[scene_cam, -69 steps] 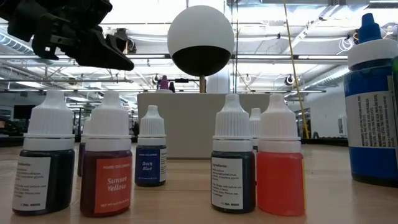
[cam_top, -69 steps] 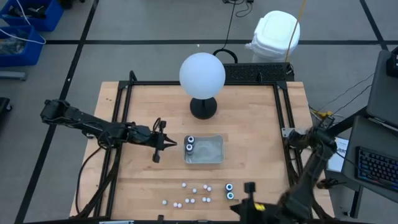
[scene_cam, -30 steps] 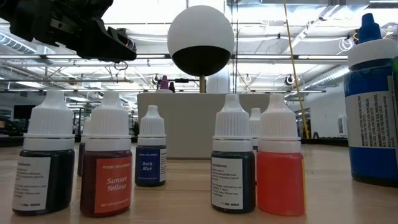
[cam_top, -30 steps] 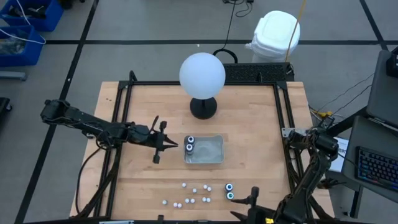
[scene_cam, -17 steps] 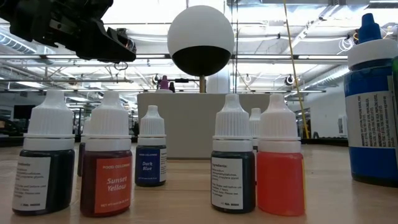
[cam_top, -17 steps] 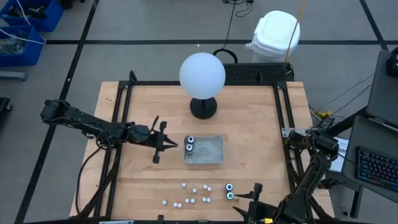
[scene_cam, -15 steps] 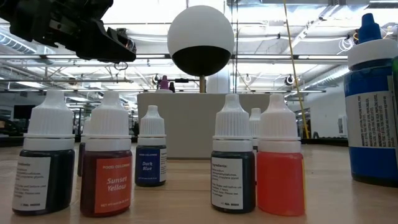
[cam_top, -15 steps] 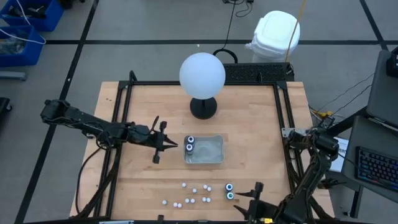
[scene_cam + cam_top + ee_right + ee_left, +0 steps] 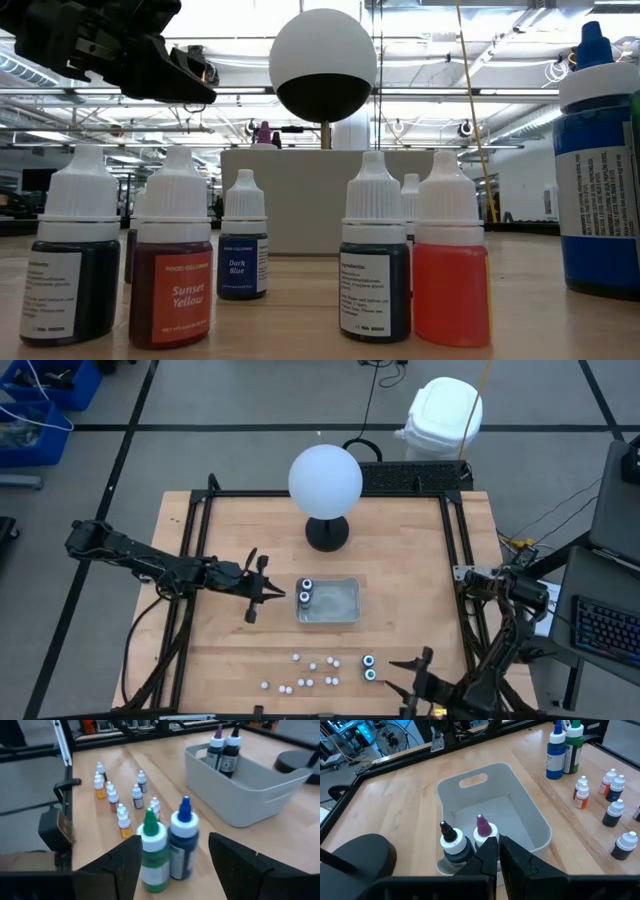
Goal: Pick & Place food coloring
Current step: Put the large green food coloring bottle into the gray bin
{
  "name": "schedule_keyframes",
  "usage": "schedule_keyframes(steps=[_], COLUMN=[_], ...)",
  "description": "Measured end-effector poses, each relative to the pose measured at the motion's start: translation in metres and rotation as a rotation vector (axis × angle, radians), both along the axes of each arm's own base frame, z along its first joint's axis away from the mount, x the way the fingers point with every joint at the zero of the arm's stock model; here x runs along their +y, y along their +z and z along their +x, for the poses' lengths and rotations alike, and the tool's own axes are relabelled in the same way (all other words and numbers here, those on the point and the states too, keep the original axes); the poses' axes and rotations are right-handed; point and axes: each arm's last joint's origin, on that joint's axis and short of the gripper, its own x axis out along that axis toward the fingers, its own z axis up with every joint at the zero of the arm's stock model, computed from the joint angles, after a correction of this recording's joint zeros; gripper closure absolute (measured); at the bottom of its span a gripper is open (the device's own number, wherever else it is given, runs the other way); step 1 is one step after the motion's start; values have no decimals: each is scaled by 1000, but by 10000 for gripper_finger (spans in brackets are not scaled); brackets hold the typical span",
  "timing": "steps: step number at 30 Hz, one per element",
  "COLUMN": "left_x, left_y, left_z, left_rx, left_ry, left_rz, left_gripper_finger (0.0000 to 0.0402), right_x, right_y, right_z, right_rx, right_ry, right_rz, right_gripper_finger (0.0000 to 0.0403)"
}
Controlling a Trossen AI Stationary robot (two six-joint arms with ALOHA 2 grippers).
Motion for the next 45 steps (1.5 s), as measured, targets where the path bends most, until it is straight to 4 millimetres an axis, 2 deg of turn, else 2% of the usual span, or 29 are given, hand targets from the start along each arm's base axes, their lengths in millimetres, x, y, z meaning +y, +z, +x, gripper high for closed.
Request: schedule_keyframes(steps=[8,15,24,34,45], left_x=[0,0,0,0,0], left_y=[0,0,0,0,0], left_z=[0,0,0,0,0], left_rx=[0,2,3,4,5], left_ry=[0,1,3,5,7], left_rz=[-1,-4,-7,-10,-13], left_gripper_finger=[376,376,376,376,376], right_x=[2,-6,-18,-18,-17], right_y=[-11,-12,-17,-17,-16], right_z=[22,35,53,52,52], right_rx=[12,14,149,153,165], right_ry=[59,18,10,16,40], right_rz=[71,124,232,220,179], right_gripper_finger=[177,175,175,180,234])
